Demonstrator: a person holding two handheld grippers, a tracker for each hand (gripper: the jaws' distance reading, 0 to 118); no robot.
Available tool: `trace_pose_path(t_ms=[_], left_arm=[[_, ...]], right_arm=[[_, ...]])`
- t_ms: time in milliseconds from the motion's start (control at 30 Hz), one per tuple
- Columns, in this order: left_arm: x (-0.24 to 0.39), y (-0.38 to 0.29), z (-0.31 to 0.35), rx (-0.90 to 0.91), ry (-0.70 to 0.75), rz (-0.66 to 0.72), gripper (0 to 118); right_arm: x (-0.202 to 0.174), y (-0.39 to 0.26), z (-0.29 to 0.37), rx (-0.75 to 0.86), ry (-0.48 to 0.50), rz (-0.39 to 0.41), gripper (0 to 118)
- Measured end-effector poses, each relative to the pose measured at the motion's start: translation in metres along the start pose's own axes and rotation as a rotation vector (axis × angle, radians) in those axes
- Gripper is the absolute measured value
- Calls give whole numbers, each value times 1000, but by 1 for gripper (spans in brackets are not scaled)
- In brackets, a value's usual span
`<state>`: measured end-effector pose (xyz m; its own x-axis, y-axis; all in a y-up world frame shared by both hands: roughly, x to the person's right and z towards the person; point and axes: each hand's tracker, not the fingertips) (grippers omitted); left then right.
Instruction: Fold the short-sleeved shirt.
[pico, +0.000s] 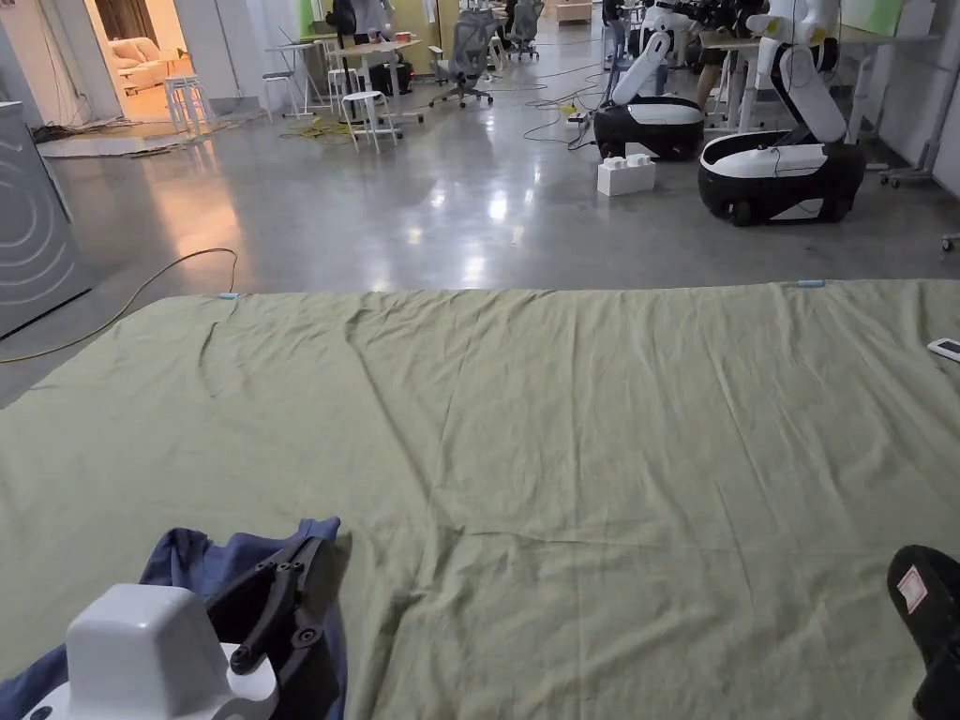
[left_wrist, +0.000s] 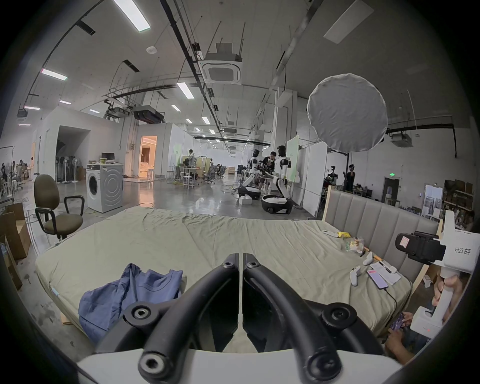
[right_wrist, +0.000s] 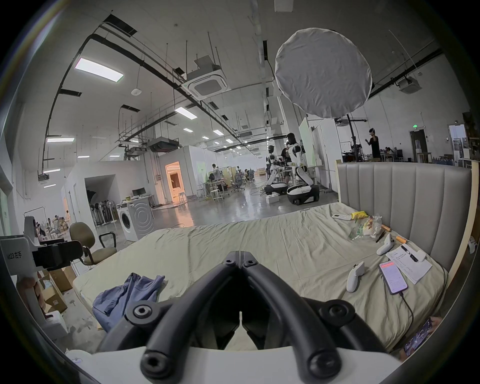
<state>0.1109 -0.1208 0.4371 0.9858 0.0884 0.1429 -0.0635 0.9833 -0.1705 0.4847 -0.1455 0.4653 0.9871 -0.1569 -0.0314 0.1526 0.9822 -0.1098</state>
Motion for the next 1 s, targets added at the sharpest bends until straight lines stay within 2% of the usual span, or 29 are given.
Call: trace_pose_path(t_ms=[500,533,600,633,700,733,767,833,1000], left_arm=[[-16,-9,4,-31,45,6,1],[-19,-11,3,-38,41,16,4],[-28,-15,0,-52,53,33,15],[-34,-18,-2,-74,78,32,25],[-48,-24,-13,-152,119,7,47],[-56,-28,-19,-199,115,-6,64],[-66,-34,-27,-239,116,-16,76],[-84,-49,-43,-269,126,0,94],[-140,-99,-119,-422,161,-23,101]], right_arm=[[-1,-11,-1,-50,18,-14,0],[-1,-12,-2,-53,20,-11,0],[-1,-13,-3,-63,22,-9,0],[0,-15,-4,-68,23,-10,0],[2,-18,-6,-83,22,-9,0],[3,-19,-7,-91,20,-10,0],[4,-22,-9,-103,17,-13,0],[6,-28,-13,-127,10,-25,0],[9,-45,-25,-215,-1,-34,0]])
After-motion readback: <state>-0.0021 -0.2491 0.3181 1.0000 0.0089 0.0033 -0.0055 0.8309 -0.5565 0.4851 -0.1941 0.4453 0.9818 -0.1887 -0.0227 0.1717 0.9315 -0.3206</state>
